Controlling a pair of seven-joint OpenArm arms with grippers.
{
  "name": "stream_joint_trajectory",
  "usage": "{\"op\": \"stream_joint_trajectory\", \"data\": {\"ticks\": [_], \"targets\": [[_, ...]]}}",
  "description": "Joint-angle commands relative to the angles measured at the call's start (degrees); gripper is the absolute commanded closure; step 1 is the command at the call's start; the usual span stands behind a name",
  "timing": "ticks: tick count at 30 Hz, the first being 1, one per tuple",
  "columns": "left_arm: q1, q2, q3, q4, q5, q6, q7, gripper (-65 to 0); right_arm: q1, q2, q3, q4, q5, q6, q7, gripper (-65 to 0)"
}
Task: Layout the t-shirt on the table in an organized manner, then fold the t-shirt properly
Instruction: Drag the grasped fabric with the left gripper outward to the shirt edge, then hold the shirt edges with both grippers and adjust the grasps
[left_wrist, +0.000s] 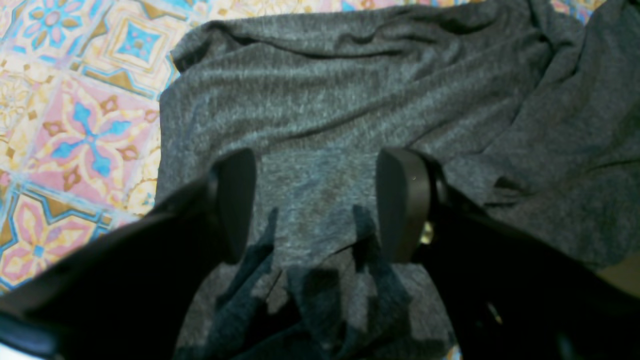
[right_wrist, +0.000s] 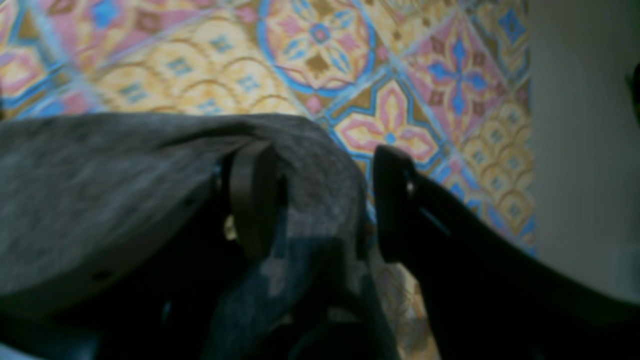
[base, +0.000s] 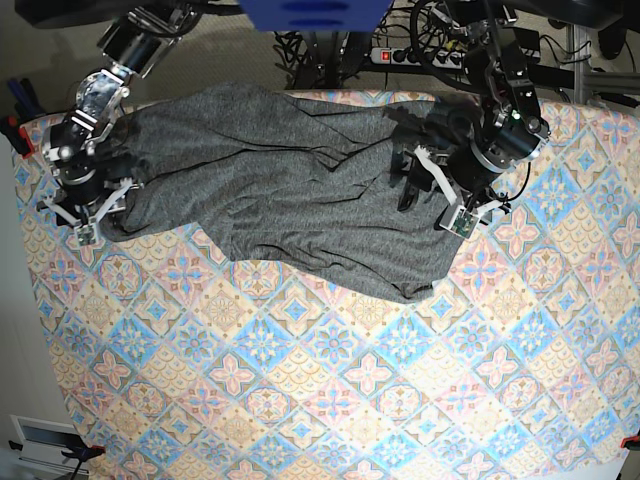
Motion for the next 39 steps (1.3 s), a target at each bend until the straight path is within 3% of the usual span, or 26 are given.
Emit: {"op": "stream_joint_trajectory", "data": {"ticks": [1,7,15,39], "targets": [[-0.3,-0.2,0.0,0.9,-0.9,0.1,-1.2,-36.1,2.4,0.8,0.8,0.3,0.7,-0.3,1.6,-29.6],[-0.3,-0.2,0.1,0.9,-0.9,0.1,-1.2,-36.1,5.5,3.6,2.0,-3.0,0.4,-0.3,1.9,-29.6],[-0.3,-0.2,0.1,0.9,-0.9,0.1,-1.2,-36.1,5.4,4.9,1.8,-5.1,0.4,-0.3,2.0,-29.6],[-0.6,0.2,0.2,0.8,-1.2,0.1,-1.2,-36.1,2.5,4.5,0.8,-5.0,0.4,-0.3,2.0,-29.6]]}}
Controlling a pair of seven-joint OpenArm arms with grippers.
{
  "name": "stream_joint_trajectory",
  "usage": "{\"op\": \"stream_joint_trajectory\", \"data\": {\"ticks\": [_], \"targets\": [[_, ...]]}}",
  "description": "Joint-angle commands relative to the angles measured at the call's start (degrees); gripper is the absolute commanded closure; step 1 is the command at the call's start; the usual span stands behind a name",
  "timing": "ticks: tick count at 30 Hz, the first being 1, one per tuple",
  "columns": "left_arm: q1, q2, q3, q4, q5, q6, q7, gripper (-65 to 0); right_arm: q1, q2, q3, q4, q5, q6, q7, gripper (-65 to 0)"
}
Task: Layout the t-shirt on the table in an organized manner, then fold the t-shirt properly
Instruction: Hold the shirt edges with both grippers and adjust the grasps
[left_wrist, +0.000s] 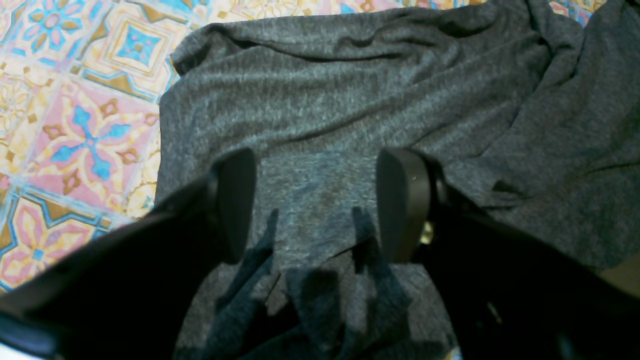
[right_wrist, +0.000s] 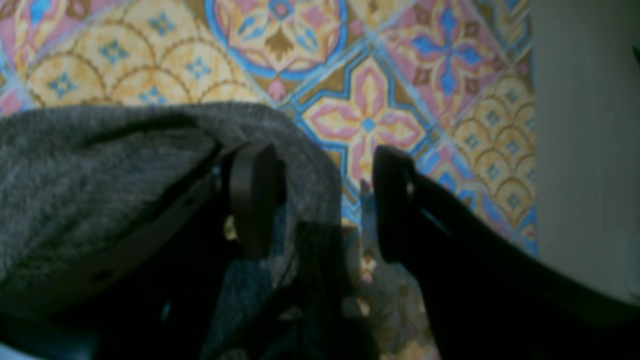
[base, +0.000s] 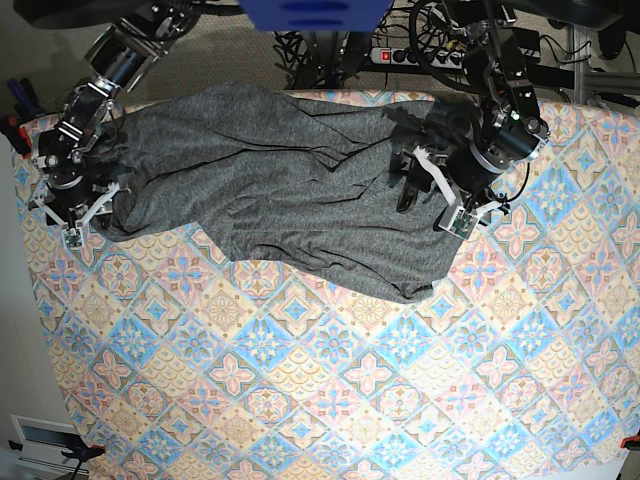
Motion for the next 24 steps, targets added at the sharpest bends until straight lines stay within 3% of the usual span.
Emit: {"op": "stream_joint_trajectory", "data": {"ticks": [1,11,17,24], "targets": [[-0.5,0.0,0.0,0.8,-1.1,0.1,-1.2,-36.1,0.9,1.0,-1.0,0.9,0.6,-0.3,1.3,-29.6],[-0.5,0.1,0.0,0.8,-1.1,0.1,-1.2,-36.0,0.9,-1.3,-4.2,0.6,0.7,-0.3,1.3,-29.6],[-0.6,0.1,0.0,0.8,-0.9,0.1,-1.2,-36.0,1.3,-1.4,-4.1,-6.1,0.7,-0.3,1.7,-29.6],[-0.7,0.1,0.0,0.8,-0.9,0.1,-1.2,-36.0,1.3,-1.3,-3.8,-11.3,0.7,-0.3,8.6,-29.6]]}}
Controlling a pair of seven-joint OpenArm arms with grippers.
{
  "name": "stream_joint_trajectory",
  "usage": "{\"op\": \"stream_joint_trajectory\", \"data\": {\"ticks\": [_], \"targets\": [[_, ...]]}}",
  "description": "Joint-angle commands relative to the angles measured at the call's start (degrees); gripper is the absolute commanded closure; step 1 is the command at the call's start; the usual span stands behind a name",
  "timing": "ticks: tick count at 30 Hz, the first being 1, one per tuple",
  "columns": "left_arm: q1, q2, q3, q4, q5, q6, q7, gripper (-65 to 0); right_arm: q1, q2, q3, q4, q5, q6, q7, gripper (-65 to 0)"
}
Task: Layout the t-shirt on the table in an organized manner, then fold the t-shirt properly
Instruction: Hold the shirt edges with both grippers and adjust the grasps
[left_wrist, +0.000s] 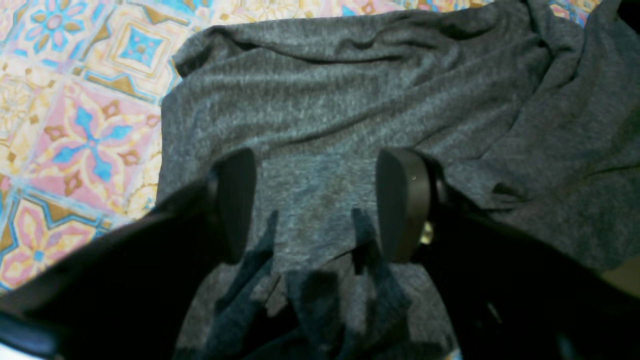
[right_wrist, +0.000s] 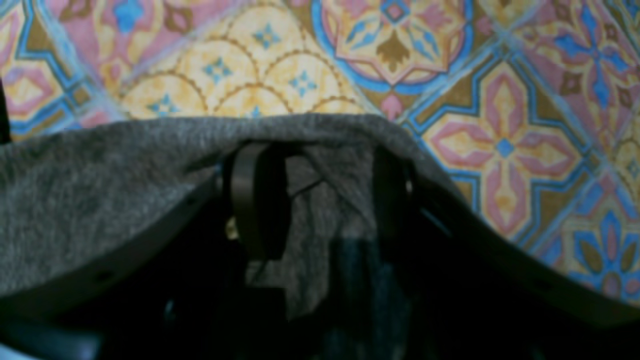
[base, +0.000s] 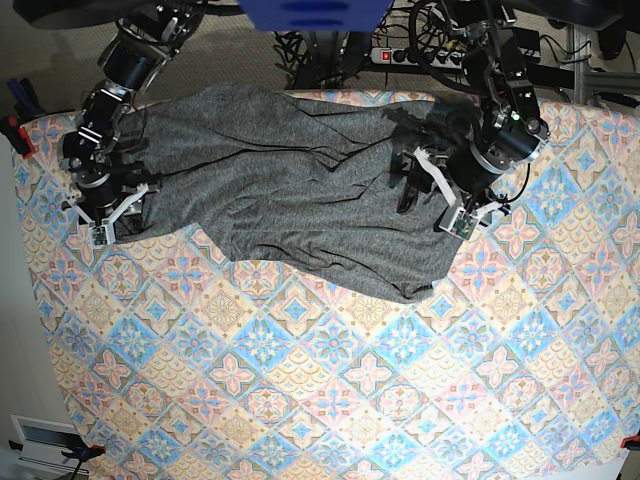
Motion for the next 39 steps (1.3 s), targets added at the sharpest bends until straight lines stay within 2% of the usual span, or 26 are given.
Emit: {"op": "stream_joint_trajectory", "data": {"ticks": [1,8,15,20,23,25,31,39], "targets": [[-0.5,-0.1,0.0,0.8,-1.0,0.1,-1.2,-36.0,0.5,0.3,-0.1,-0.3,-1.2,0.3,-1.4,-29.6],[-1.2,-0.1,0.0,0.7,-1.1,0.1,-0.7,-36.0,0.2,0.4,-0.1,-0.1,-1.2,0.3,-1.4,-29.6],[-3.4,-0.1,0.0,0.7,-1.2,0.1,4.2,-36.0,0.2,0.5,0.0,6.8,-1.2,0.3,-1.5,-29.7],[-3.4,-0.1,1.3,0.7,-1.2,0.1,4.2,-36.0,0.5,0.7,3.9,7.1,-1.2,0.3,-1.5,-29.8],[-3.3,-0.4,3.3,0.7,-0.9,0.1,4.2,-36.0,0.6,2.2,5.3,7.0,-1.2,0.3,-1.7,-29.8],[-3.3,-0.4,4.0,0.7,-0.9,0.1,4.2,-36.0,0.6,2.5,5.7,6.8,-1.2,0.3,-3.3,-29.8],[-3.3,-0.2,4.0,0.7,-0.9,0.1,4.2,-36.0,2.2,7.6,5.6,1.4,-0.8,0.3,-9.7,-29.8],[-3.3,-0.4,4.1,0.7,-0.9,0.1,4.5,-36.0,6.2,7.8,5.2,-3.6,-1.0,0.3,-13.0,-29.8]]}}
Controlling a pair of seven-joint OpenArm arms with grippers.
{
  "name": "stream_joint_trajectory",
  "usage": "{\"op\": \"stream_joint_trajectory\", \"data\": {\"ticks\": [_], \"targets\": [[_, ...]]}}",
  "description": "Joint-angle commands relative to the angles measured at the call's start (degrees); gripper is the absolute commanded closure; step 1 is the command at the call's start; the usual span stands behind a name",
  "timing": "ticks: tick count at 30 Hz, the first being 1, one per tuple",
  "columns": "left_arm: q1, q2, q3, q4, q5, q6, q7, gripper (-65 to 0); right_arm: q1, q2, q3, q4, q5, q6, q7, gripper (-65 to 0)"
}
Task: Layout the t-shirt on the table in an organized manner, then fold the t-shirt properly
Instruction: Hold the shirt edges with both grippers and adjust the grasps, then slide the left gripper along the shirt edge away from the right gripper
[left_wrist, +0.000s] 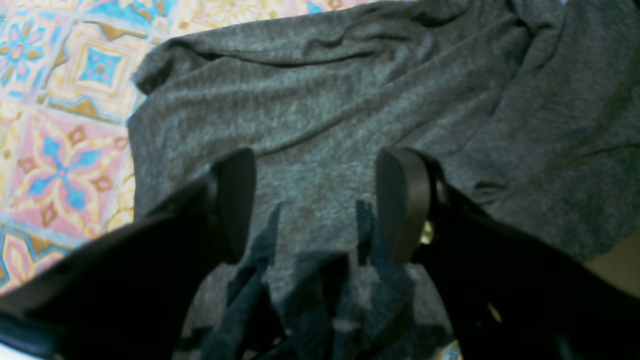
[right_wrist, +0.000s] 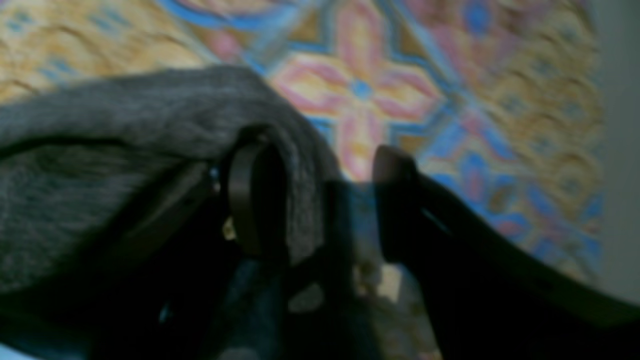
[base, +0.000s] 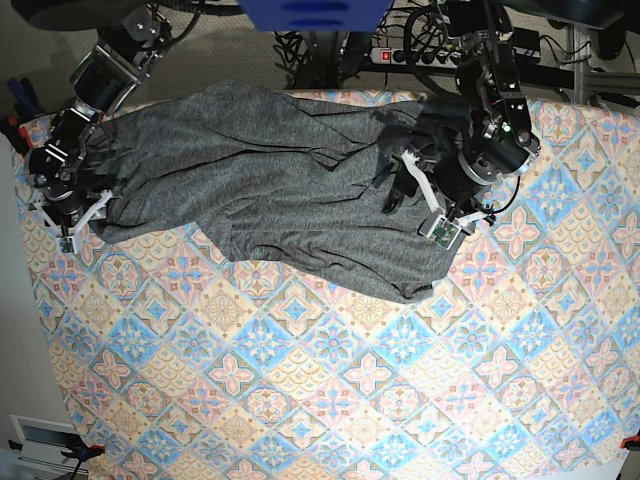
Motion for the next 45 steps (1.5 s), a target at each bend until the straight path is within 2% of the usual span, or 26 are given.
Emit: {"op": "stream_joint_trajectory", "data": {"ticks": [1,4,11,25,27,34,39,42,45], "targets": [[-0.4,-0.2,0.0,0.9,-0.9,0.1,-1.2,-36.0,0.7,1.2,0.1,0.1,-0.6,-0.2,-0.9,-29.8],[-0.4,-0.2,0.0,0.9,-0.9,0.1,-1.2,-36.0,0.7,1.2,-0.6,-0.2,-0.6,-0.2,-1.0,-29.8],[-0.5,-0.1,0.0,0.9,-0.8,0.1,-1.4,-36.0,0.3,1.2,-7.1,2.7,-0.5,-0.2,-1.1,-29.6],[-1.8,-0.2,0.0,0.1,-0.7,0.1,-1.4,-36.0,0.2,1.1,-7.2,2.8,-0.5,-0.2,-1.1,-29.3],[-1.8,-0.2,0.0,0.1,-0.7,0.1,-1.5,-36.0,0.2,1.1,-7.2,2.9,-0.6,-0.2,-1.1,-26.2],[-1.9,-0.2,-0.1,0.1,-0.7,0.1,-1.5,-36.0,0.2,1.1,-7.2,2.8,-0.8,-0.2,-1.1,-1.1],[-3.8,-0.2,-0.6,-0.1,-0.5,0.1,-1.5,-35.9,0.7,1.1,-6.1,3.5,-0.7,-0.2,-0.8,0.0],[-6.5,-0.3,-0.6,-0.7,2.1,0.1,-1.5,-34.6,0.7,1.1,-0.7,3.5,-0.6,-0.2,-0.6,0.0],[-10.2,-0.1,-0.2,-2.9,5.7,0.1,-1.2,-29.5,0.7,1.1,3.7,3.4,-0.5,-0.2,-0.5,0.0]]}}
